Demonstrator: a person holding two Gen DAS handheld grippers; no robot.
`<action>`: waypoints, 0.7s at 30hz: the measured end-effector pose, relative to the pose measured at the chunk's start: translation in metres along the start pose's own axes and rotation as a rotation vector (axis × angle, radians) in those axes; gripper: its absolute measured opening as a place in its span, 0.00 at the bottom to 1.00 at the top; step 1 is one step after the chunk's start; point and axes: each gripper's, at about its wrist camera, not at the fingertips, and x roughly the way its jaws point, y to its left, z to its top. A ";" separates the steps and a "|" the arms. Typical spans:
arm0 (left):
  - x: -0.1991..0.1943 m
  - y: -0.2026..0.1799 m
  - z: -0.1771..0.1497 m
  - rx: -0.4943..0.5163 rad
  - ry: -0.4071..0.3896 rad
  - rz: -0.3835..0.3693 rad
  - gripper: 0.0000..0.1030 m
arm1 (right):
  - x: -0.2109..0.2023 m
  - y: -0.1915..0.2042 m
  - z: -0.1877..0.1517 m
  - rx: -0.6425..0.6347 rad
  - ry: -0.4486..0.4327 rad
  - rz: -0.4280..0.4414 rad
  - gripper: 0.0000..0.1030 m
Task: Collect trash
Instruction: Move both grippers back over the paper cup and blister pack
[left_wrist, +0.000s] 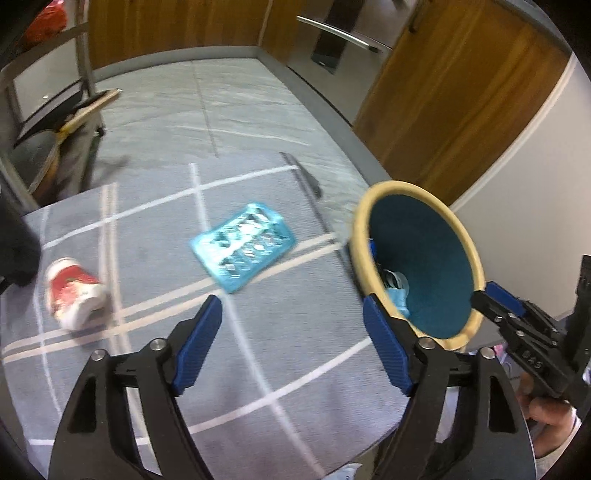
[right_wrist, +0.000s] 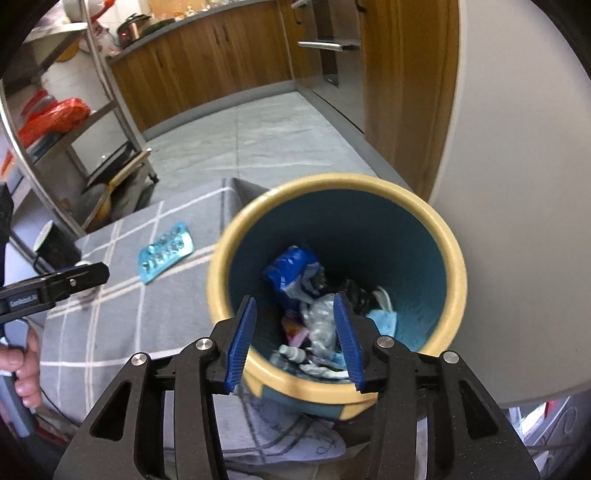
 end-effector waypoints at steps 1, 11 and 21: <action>-0.003 0.005 -0.001 -0.005 -0.005 0.013 0.77 | -0.002 0.005 0.001 -0.003 -0.006 0.011 0.46; -0.024 0.073 -0.009 -0.088 -0.015 0.126 0.79 | -0.006 0.048 0.014 -0.019 -0.017 0.122 0.57; -0.055 0.099 0.003 0.013 0.030 0.180 0.79 | 0.023 0.100 0.026 0.022 0.069 0.234 0.69</action>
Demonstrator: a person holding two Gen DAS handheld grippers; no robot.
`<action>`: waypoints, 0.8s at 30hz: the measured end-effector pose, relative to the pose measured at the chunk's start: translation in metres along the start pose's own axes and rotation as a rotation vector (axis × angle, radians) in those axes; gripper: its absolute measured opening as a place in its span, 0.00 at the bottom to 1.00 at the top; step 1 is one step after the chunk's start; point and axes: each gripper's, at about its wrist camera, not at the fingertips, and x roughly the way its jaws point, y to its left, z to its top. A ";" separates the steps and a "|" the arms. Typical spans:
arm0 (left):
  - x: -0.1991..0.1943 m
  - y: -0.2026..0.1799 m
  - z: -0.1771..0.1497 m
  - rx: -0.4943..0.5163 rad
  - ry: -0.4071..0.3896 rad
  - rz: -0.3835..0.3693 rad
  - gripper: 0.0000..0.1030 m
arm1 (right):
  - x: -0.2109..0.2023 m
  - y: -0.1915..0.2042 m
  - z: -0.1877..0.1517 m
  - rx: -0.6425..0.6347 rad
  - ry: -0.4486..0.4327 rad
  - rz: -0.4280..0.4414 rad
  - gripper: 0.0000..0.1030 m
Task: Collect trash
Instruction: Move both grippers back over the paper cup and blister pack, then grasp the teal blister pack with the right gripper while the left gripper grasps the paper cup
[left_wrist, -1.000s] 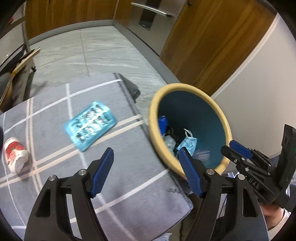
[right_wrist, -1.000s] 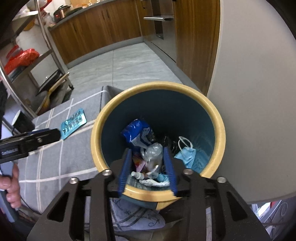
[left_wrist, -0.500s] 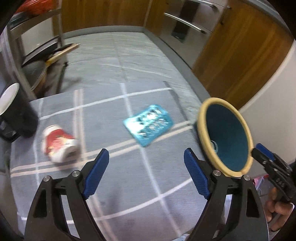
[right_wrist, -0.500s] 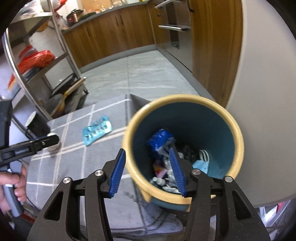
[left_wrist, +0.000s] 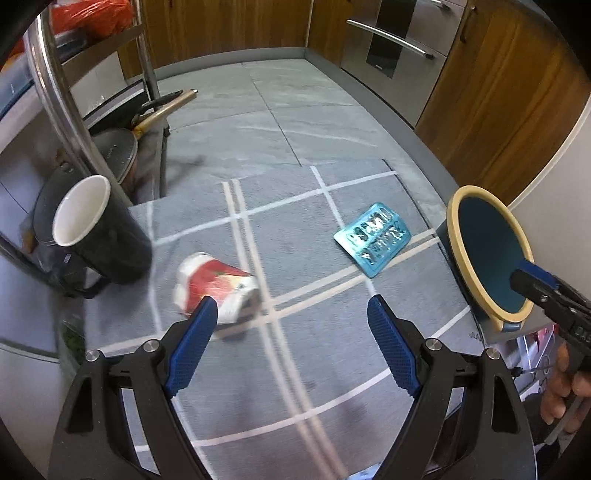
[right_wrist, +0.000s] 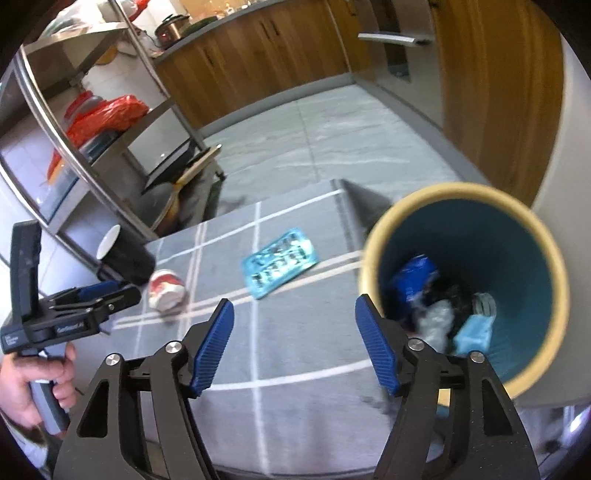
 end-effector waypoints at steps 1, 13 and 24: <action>-0.002 0.004 0.001 0.005 0.002 0.000 0.79 | 0.007 0.004 0.001 0.007 0.013 0.006 0.70; 0.004 0.057 -0.006 -0.092 0.022 -0.060 0.79 | 0.119 0.018 0.014 0.188 0.175 -0.041 0.76; 0.018 0.080 -0.010 -0.160 0.067 -0.087 0.79 | 0.166 0.025 0.031 0.218 0.182 -0.151 0.81</action>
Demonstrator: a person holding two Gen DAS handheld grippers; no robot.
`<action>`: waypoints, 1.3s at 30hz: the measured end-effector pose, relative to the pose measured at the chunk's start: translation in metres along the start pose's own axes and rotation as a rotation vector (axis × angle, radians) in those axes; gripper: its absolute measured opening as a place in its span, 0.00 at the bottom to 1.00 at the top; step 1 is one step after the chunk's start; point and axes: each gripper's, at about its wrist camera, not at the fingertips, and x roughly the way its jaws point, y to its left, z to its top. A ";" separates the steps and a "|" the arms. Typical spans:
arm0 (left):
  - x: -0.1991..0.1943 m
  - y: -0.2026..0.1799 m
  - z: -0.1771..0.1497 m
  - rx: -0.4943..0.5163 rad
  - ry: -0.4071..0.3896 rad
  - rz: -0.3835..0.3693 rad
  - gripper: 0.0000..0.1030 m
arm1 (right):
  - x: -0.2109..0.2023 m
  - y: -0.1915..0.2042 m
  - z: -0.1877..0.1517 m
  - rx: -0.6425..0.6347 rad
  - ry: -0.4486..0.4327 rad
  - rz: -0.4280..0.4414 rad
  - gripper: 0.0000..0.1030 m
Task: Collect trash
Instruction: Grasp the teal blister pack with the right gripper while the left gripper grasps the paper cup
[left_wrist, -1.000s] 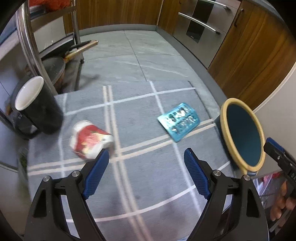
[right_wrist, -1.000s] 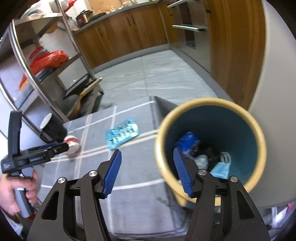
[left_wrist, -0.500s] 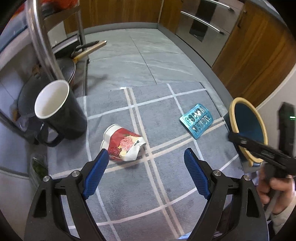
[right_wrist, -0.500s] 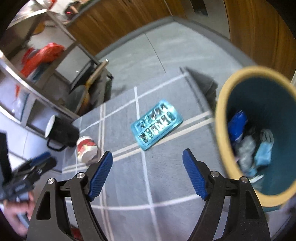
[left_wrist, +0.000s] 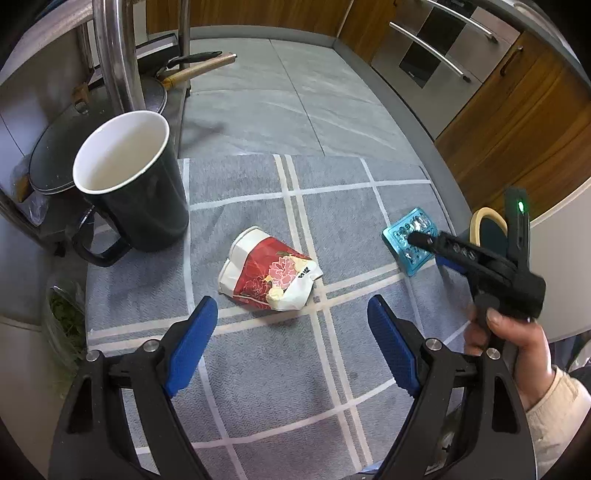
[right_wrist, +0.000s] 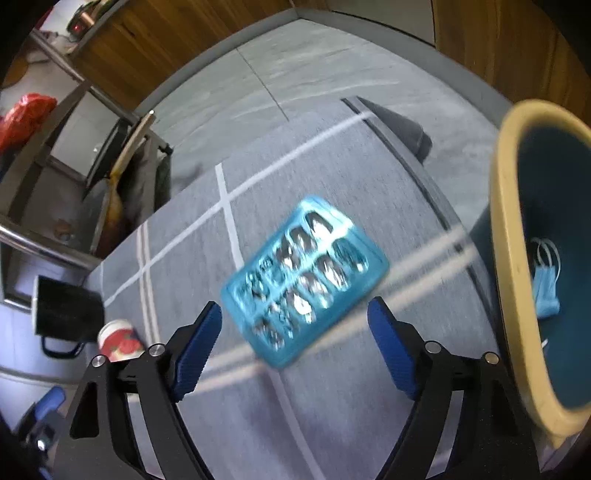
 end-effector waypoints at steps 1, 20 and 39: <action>0.002 0.001 0.000 -0.003 0.003 0.000 0.79 | 0.003 0.004 0.003 -0.012 -0.003 -0.017 0.82; 0.044 0.035 0.010 -0.281 0.038 -0.007 0.79 | 0.029 0.057 -0.004 -0.459 -0.075 -0.168 0.67; 0.099 0.032 0.018 -0.423 0.041 0.024 0.68 | -0.080 0.011 -0.066 -0.533 -0.146 -0.023 0.67</action>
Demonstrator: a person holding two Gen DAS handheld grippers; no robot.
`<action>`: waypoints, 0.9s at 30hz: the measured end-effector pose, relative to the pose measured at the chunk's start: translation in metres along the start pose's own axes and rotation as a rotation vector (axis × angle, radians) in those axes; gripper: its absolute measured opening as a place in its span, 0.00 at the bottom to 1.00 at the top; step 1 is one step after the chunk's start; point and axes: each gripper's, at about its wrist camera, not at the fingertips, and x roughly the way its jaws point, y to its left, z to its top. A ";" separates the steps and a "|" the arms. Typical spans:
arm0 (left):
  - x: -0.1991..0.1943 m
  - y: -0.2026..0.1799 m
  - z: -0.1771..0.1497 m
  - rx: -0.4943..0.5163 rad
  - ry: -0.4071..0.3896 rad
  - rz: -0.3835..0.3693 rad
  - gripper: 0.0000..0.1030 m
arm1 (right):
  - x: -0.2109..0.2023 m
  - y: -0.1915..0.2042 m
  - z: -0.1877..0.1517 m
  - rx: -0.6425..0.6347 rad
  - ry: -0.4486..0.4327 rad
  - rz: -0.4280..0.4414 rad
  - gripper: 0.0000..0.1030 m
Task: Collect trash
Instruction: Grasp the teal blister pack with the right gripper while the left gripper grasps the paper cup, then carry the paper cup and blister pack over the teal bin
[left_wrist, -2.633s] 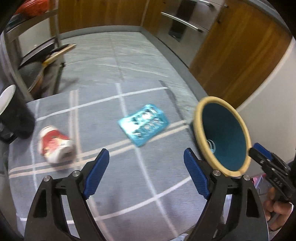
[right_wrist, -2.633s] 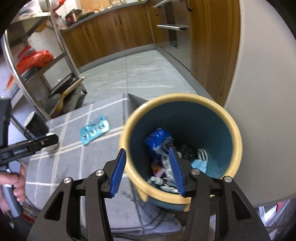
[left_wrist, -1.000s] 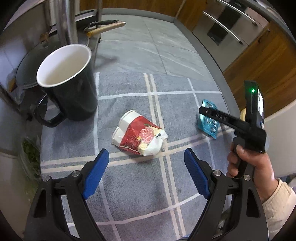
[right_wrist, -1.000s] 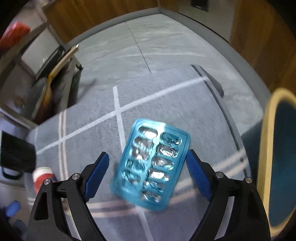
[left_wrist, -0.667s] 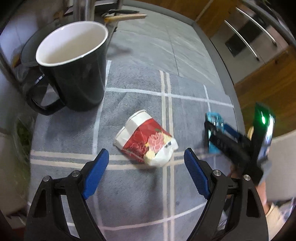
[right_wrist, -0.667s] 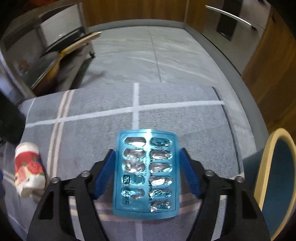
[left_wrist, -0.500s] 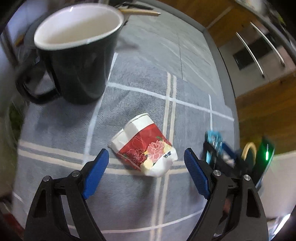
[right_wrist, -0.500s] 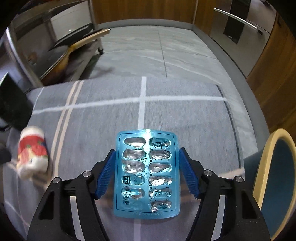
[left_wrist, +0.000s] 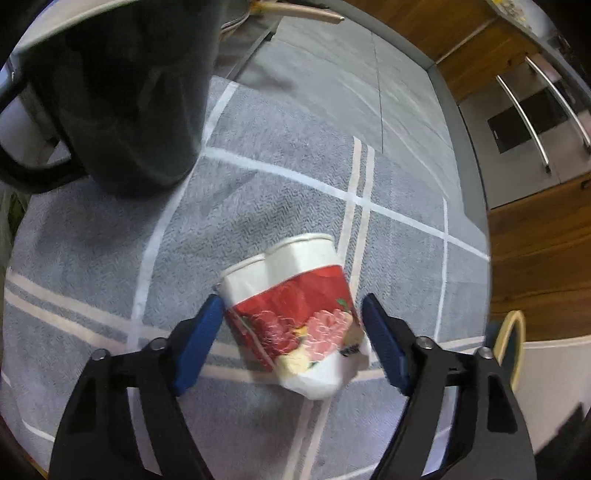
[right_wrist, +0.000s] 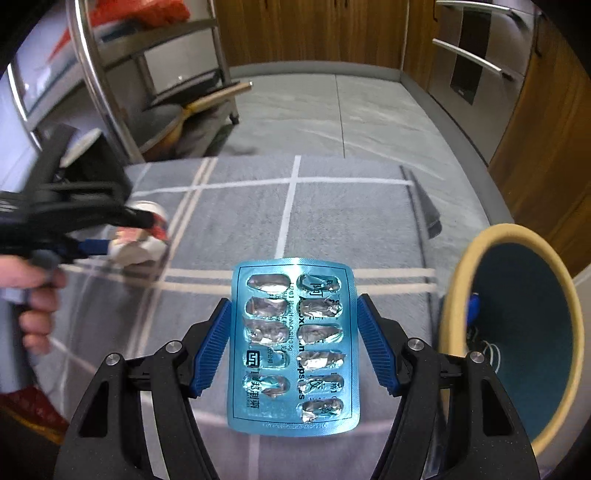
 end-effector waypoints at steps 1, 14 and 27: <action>0.001 -0.003 -0.001 0.021 -0.004 0.001 0.67 | -0.008 -0.003 -0.002 0.000 -0.010 0.002 0.67; -0.029 -0.046 -0.031 0.212 -0.020 -0.055 0.43 | -0.071 -0.035 -0.024 0.113 -0.064 0.031 0.67; -0.121 -0.119 -0.078 0.388 -0.139 -0.203 0.44 | -0.125 -0.064 -0.041 0.156 -0.162 0.004 0.67</action>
